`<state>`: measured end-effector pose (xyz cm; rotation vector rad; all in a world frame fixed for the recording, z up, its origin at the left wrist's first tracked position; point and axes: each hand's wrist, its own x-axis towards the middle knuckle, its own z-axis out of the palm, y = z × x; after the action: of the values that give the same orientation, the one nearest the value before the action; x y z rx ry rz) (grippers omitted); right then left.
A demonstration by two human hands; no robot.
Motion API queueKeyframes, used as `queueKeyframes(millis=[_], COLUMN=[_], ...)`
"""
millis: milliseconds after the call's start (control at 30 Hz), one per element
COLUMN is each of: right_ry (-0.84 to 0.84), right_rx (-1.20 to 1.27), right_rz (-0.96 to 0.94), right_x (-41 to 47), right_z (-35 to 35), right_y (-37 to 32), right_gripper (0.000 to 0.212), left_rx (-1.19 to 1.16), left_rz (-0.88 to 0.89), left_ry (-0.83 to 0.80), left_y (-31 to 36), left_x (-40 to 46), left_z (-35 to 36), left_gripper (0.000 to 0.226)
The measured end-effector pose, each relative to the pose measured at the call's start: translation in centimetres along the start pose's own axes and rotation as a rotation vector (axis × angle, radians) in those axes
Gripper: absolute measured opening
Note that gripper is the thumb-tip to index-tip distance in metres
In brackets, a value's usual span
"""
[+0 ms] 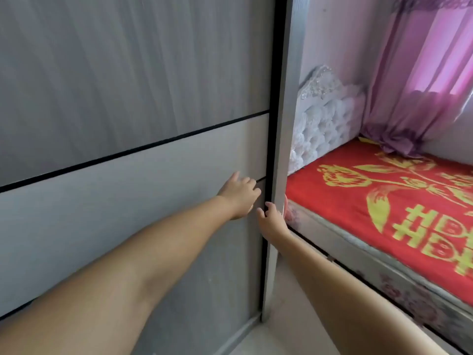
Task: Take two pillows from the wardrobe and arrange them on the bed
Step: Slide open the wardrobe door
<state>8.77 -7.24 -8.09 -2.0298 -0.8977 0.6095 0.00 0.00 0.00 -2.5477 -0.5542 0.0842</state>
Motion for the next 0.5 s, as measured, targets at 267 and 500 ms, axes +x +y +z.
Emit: queueKeyframes(millis=[267,500], right_ry=[0.015,0.054], right_rx=[0.165,0.266], right_rz=[0.154,0.281], right_x=[10.6,13.4], right_z=[1.5,1.5], right_y=[-2.0,-2.5], right_gripper=[0.071,0.062], left_rx=[0.307,0.500], left_rz=[0.220,0.236], left_ry=[0.105,0.129], left_y=[-4.7,-4.4], left_x=[10.2,12.1], left_z=[0.1,0.1], left_gripper=[0.049,0.046])
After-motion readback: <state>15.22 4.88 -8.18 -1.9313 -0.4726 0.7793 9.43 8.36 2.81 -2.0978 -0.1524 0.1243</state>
